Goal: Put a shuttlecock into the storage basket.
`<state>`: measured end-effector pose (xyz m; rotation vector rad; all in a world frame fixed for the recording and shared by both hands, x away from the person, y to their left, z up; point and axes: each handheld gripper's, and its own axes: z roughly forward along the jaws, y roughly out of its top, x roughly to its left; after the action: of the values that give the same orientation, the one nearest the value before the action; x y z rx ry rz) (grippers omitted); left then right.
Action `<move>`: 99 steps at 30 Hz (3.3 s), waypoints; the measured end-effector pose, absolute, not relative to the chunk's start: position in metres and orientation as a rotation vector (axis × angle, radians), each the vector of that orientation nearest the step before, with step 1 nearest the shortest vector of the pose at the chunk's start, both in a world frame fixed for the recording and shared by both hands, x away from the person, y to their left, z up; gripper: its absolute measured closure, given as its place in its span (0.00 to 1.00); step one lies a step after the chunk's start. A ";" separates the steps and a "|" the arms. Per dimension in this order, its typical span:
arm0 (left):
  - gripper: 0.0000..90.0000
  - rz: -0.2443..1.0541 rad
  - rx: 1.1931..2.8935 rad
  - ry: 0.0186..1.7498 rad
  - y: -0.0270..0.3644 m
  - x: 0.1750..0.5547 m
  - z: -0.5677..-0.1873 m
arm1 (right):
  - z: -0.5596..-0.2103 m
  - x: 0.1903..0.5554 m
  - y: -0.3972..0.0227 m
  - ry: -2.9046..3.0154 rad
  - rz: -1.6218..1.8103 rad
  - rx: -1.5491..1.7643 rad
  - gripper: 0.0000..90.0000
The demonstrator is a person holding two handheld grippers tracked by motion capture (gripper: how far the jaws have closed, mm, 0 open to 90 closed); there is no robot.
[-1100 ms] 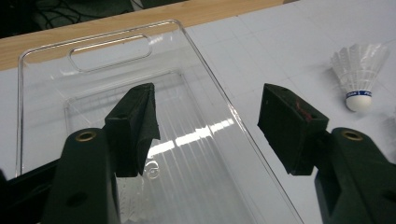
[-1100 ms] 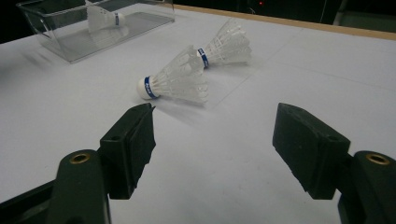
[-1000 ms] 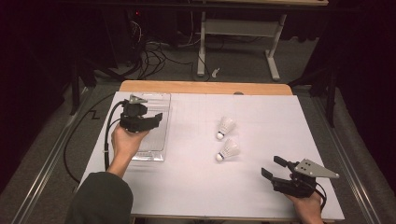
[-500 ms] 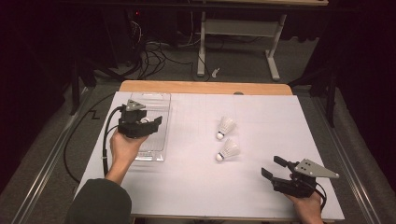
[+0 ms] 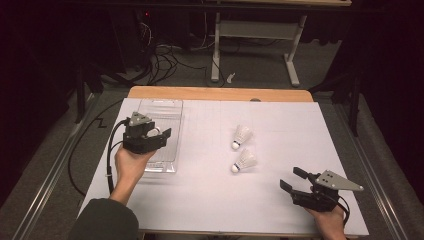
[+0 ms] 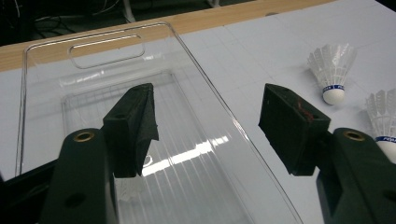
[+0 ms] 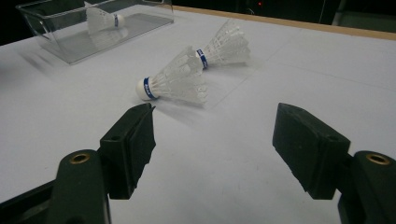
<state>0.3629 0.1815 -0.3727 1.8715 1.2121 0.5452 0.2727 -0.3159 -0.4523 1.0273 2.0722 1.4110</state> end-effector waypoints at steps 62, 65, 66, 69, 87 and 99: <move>0.39 0.593 1.755 1.161 0.203 0.301 -0.403 | -0.452 0.273 -0.315 2.068 1.418 1.026 0.33; 0.39 0.595 1.756 1.159 0.203 0.300 -0.403 | -0.452 0.273 -0.316 2.068 1.420 1.026 0.33; 0.39 0.595 1.756 1.156 0.202 0.299 -0.404 | -0.451 0.273 -0.315 2.068 1.421 1.021 0.33; 0.38 0.593 1.754 1.154 0.202 0.298 -0.405 | -0.451 0.272 -0.315 2.071 1.419 1.022 0.33; 0.38 0.570 1.736 1.152 0.200 0.287 -0.416 | -0.451 0.271 -0.316 2.063 1.423 1.024 0.33; 0.38 0.553 1.753 1.119 0.192 0.289 -0.415 | -0.451 0.272 -0.316 2.064 1.421 1.023 0.33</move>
<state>0.2888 0.1915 -0.4154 1.7535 1.1192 0.5531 0.2716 -0.3159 -0.4512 1.0228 2.0641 1.4214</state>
